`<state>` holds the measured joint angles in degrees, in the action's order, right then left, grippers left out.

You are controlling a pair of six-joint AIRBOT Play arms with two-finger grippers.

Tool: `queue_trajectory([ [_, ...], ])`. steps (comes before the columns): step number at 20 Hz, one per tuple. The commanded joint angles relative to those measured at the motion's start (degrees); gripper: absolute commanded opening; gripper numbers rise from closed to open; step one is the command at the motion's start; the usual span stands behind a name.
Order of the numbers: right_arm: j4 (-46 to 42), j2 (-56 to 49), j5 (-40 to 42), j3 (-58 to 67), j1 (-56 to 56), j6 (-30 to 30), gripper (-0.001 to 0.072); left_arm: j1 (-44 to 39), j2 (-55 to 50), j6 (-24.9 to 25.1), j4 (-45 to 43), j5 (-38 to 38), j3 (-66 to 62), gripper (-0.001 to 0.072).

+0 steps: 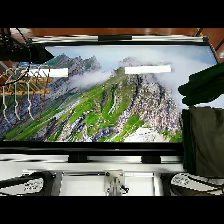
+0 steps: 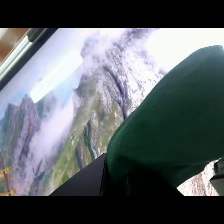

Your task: Fold the shirts.

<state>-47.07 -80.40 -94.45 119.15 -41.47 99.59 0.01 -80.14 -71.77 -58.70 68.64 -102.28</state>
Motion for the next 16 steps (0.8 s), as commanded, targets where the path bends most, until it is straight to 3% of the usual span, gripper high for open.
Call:
queue_trajectory([
  [1, -0.8, 0.3, -4.5, 0.0, -2.3, 0.9, 0.0069, 0.0, 0.0, -0.1, 0.7, 0.0, 0.0, 0.0033],
  [4, -5.7, 1.1, -12.1, -0.3, -5.0, 3.7, 0.0070, -0.1, 0.0, 0.1, 1.3, 0.0, 0.0, 0.0033],
  [9, -17.7, 5.2, -12.1, -1.8, -7.0, 7.1, 0.0069, 0.0, 0.0, 2.1, 1.3, 0.0, 0.0, 0.0033],
  [13, -18.7, 9.6, -12.1, -12.0, -7.0, 7.1, 0.0070, 0.0, 0.0, 2.3, 1.2, 0.0, 0.0, 0.0033],
  [16, -29.0, 15.1, -12.2, -18.5, -7.0, 5.7, 0.0070, 0.0, 0.0, 3.1, 1.3, 0.0, 0.0, 0.0034],
])
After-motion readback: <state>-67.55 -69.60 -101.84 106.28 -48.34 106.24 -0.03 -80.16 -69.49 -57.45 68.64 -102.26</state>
